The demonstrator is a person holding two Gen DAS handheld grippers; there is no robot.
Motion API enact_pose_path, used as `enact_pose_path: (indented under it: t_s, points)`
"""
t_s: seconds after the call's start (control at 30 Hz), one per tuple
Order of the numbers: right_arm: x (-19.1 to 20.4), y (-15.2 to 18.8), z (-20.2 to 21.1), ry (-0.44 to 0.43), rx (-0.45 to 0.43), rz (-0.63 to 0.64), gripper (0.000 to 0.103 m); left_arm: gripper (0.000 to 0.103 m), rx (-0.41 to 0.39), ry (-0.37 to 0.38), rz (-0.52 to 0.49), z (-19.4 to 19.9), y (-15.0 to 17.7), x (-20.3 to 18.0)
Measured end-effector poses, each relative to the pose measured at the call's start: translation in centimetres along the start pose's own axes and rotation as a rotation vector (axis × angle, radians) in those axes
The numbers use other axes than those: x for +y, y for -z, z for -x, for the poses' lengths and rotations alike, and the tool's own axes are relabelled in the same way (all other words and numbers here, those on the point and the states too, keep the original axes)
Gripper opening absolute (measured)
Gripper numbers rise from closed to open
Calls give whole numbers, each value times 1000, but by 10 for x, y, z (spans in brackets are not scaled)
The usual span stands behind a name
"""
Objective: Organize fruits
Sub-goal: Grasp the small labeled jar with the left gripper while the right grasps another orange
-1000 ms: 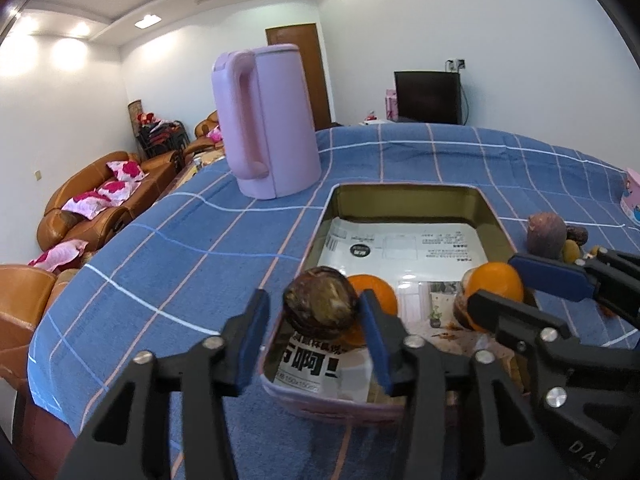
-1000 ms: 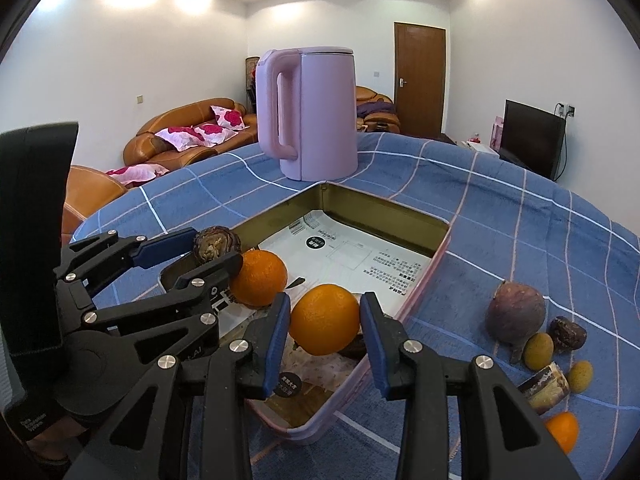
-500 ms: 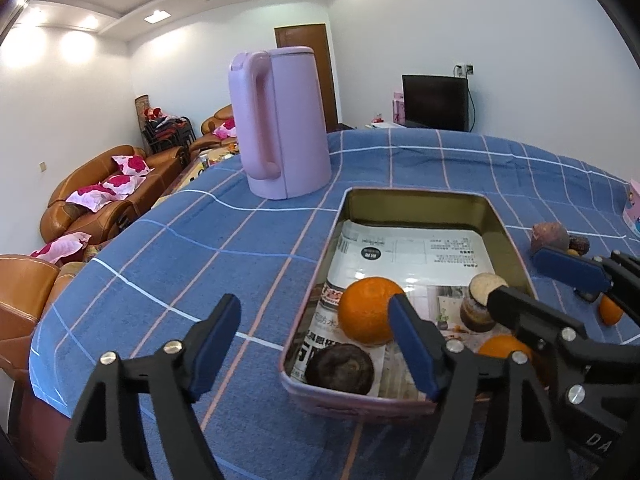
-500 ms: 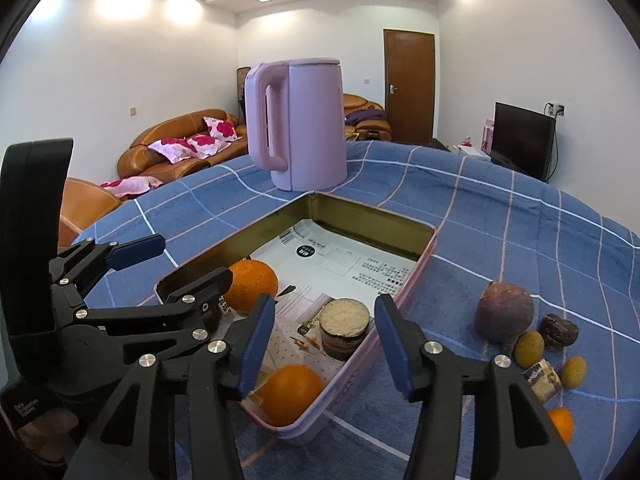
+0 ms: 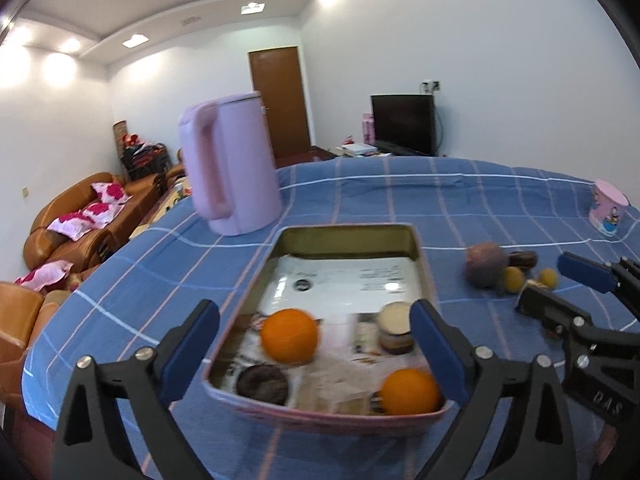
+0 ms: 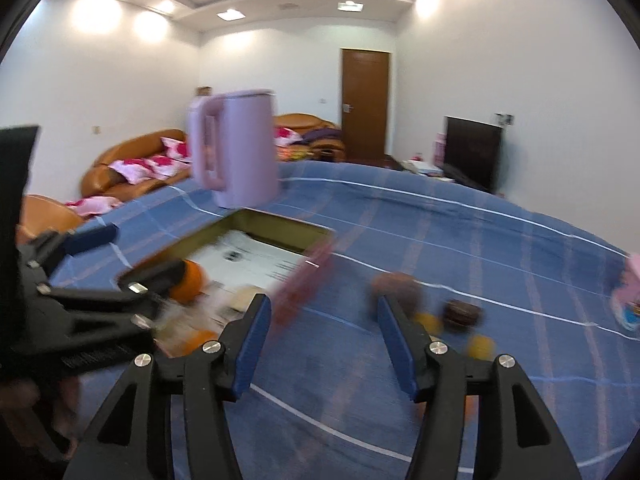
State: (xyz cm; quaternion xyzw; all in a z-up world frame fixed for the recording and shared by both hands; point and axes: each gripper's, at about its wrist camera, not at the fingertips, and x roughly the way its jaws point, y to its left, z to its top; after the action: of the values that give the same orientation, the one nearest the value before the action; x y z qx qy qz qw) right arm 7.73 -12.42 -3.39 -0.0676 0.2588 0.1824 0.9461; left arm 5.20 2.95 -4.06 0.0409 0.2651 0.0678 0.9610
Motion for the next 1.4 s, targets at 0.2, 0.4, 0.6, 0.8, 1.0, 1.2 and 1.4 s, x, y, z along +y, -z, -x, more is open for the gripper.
enact_pose_path:
  t_s: [0.2, 0.4, 0.6, 0.8, 1.0, 1.2, 1.4]
  points:
    - [-54, 17, 3, 101, 84, -83, 57, 99, -2, 36, -53, -2, -6, -35]
    - [-65, 20, -8, 56, 156, -113, 57, 99, -15, 57, -99, -4, -13, -59]
    - [-66, 24, -22, 12, 236, -137, 55, 99, 7, 77, -112, -10, -17, -69]
    - [-71, 29, -24, -30, 260, -158, 36, 99, 16, 102, -137, -14, -14, -87]
    - [-82, 29, -7, 50, 190, -182, 36, 99, 13, 138, -148, -14, -17, -104]
    - [-112, 32, 8, 169, 142, -249, 36, 99, 73, 194, -164, -30, -17, -128]
    - [-123, 35, 15, 186, 133, -281, 36, 86, 143, 263, -173, -42, -12, -141]
